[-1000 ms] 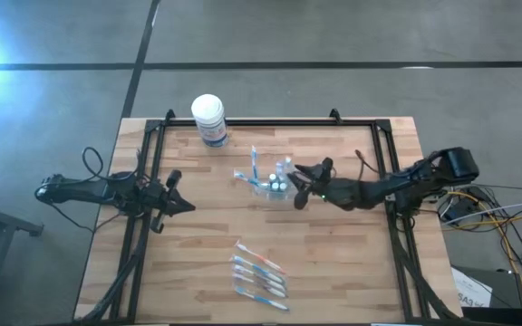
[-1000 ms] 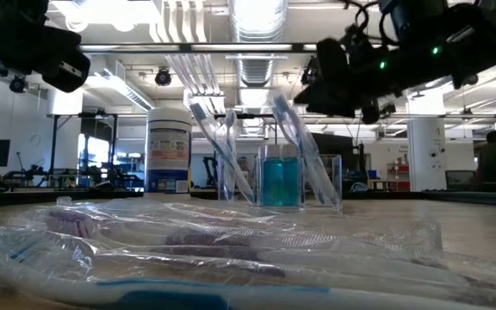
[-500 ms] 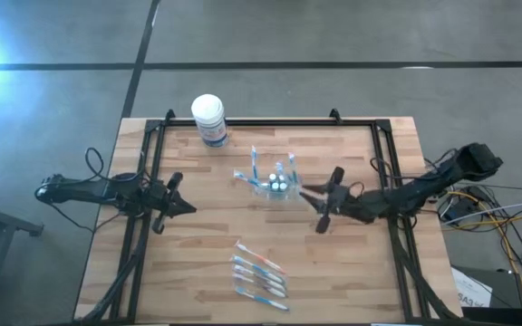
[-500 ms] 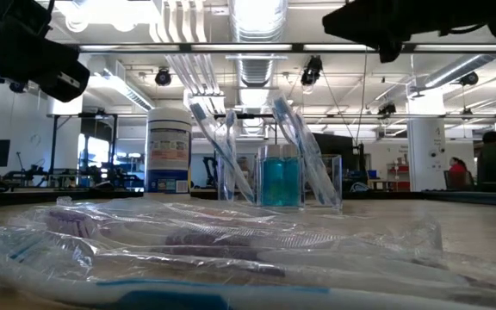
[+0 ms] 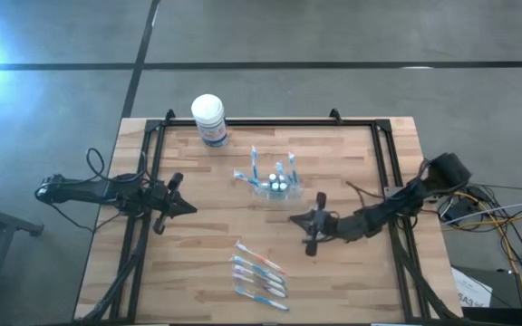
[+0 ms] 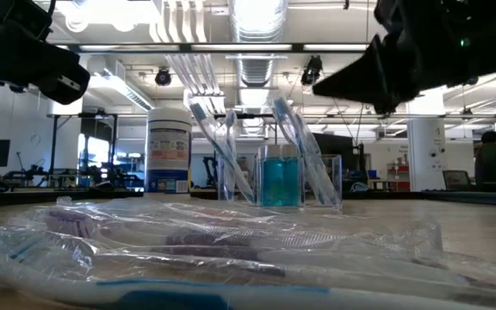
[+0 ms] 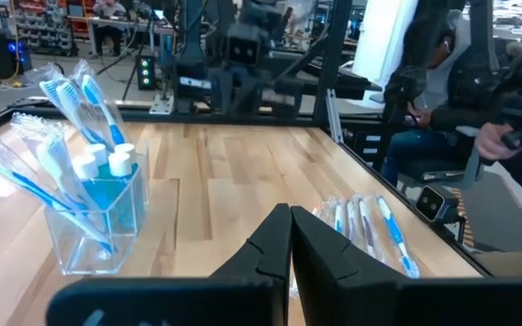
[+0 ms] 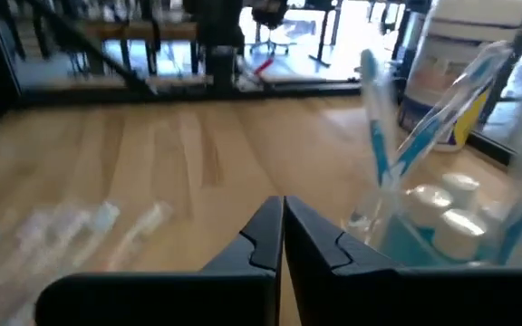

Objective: Pick & Place toothbrushing station
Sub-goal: Adjust the transparent organizer

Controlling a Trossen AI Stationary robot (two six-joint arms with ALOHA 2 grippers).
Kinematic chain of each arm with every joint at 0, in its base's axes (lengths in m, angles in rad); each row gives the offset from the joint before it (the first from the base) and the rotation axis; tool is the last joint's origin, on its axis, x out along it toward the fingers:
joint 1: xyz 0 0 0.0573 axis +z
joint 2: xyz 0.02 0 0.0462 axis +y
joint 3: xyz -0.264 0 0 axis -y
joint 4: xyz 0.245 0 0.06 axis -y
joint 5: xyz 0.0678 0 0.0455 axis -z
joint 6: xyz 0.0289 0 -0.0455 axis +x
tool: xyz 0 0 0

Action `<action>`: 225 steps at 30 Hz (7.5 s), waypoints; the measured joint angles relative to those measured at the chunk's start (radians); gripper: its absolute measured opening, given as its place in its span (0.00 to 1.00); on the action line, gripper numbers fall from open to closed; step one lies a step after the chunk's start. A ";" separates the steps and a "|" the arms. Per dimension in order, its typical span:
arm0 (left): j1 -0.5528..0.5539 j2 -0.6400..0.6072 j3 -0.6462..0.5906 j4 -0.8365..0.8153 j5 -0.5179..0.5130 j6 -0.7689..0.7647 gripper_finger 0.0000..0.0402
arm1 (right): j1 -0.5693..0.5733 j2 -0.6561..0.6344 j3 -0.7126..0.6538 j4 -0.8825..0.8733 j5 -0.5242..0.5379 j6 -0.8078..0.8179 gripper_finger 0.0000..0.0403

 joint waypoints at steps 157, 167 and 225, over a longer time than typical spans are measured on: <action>0.078 1.094 0.167 0.489 -0.516 -0.282 0.01 | -0.504 -0.184 -0.167 -0.362 -0.065 0.387 0.02; 0.105 1.280 0.302 0.488 -0.589 -0.292 0.01 | -0.513 -0.178 -0.221 -0.308 -0.079 0.430 0.02; 0.206 1.320 0.343 0.505 -0.497 -0.222 0.01 | -0.494 0.113 0.049 -0.325 -0.251 0.347 0.02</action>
